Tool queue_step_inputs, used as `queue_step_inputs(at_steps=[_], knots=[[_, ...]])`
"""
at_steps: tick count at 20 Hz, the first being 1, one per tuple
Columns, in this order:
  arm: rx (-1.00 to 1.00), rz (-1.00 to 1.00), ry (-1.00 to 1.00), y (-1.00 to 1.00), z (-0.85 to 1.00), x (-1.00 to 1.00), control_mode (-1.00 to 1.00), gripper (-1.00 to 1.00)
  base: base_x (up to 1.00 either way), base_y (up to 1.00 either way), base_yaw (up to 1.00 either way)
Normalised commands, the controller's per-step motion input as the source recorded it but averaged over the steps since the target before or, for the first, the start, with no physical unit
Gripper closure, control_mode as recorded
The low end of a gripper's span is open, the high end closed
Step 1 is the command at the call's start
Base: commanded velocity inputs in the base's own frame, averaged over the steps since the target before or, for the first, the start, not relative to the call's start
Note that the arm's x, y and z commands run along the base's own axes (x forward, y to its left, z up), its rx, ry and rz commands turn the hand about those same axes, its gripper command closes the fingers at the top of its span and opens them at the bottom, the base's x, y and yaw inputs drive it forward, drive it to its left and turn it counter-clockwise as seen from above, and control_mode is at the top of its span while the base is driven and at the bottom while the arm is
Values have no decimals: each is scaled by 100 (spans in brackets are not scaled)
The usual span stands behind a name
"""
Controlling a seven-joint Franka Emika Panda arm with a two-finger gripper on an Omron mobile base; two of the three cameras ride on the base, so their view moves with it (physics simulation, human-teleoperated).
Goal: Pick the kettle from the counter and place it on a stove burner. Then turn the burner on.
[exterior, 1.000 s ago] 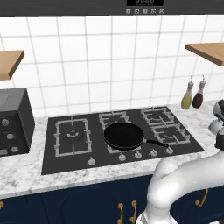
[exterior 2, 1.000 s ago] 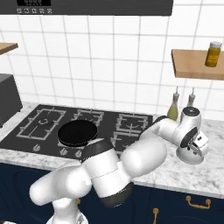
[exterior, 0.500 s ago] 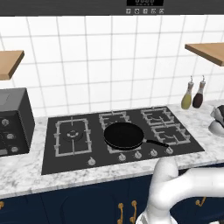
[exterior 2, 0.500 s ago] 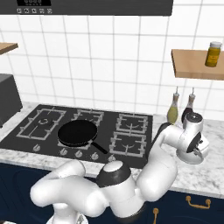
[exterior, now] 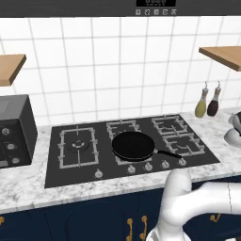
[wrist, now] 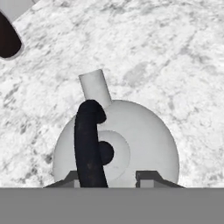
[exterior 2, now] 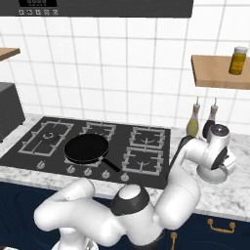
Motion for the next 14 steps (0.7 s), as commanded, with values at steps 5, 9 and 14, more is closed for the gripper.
queue_step_inputs(at_steps=[5,9,14], knots=[[-3,4,-10,44,-1,-42,-100,100,0,0,0],[-9,12,-21,73,4,-31,-100,100,0,0,0],[-12,14,-19,59,43,-42,-100,100,0,0,0]])
